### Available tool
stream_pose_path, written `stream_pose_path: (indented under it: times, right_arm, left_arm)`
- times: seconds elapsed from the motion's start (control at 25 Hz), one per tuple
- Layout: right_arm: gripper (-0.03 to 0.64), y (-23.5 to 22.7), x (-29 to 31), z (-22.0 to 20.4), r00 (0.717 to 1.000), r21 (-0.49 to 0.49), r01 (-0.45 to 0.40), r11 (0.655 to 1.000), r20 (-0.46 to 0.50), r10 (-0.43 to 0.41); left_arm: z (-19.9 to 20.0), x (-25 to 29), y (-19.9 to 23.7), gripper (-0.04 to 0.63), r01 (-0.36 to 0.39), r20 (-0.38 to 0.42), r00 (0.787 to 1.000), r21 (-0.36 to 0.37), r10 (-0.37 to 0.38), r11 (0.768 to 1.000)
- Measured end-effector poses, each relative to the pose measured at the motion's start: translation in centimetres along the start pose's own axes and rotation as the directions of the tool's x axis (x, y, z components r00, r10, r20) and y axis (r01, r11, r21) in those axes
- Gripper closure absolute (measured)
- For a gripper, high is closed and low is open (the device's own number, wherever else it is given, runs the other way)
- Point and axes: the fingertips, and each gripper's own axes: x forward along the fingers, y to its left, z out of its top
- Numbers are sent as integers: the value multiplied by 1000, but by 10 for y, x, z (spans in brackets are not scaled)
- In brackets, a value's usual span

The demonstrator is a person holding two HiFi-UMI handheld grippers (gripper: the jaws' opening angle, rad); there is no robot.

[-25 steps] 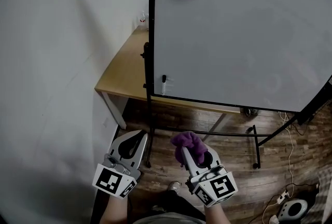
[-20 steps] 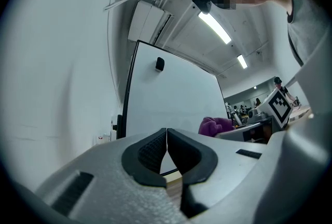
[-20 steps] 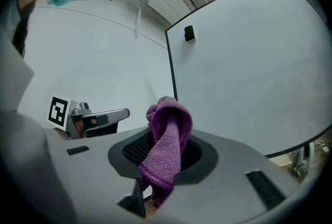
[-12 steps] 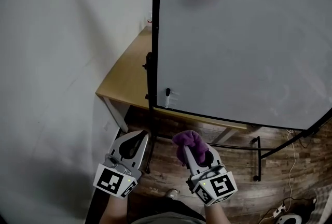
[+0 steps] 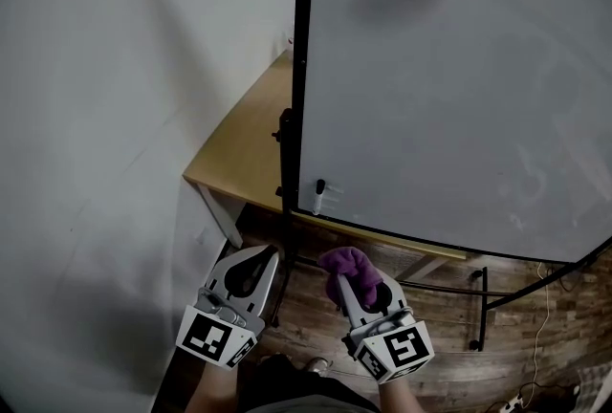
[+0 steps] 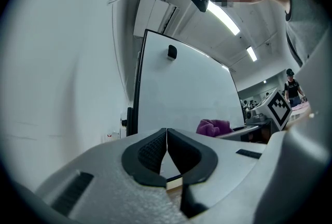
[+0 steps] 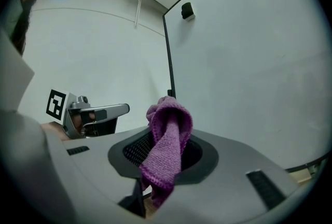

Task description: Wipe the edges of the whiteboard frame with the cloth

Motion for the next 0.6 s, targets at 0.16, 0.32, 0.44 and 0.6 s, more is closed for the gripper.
stream_pose_path:
  times: [0.16,0.32,0.44,0.6]
  right_arm:
    - [531,-3,14,-3,999,-8,27,1000,-27,-27]
    - [531,-10,25,-4,996,-15,80,997,-43,-80]
    - [531,-15,34,-4,992,4,120,993,-38,-120]
    - [531,-20,49,-7,985,36,168,985,-39,-167]
  left_arm:
    - [-2,9,14,575,21,-7,1000,-7,-21,1000]
    - [2,21,28,575,57,-2,998,-6,-57,998]
    - [2,28,39,575,84,-1,996,-3,-84,996]
    - [-4,35,52,575,120,-11,993,-10,-120,993]
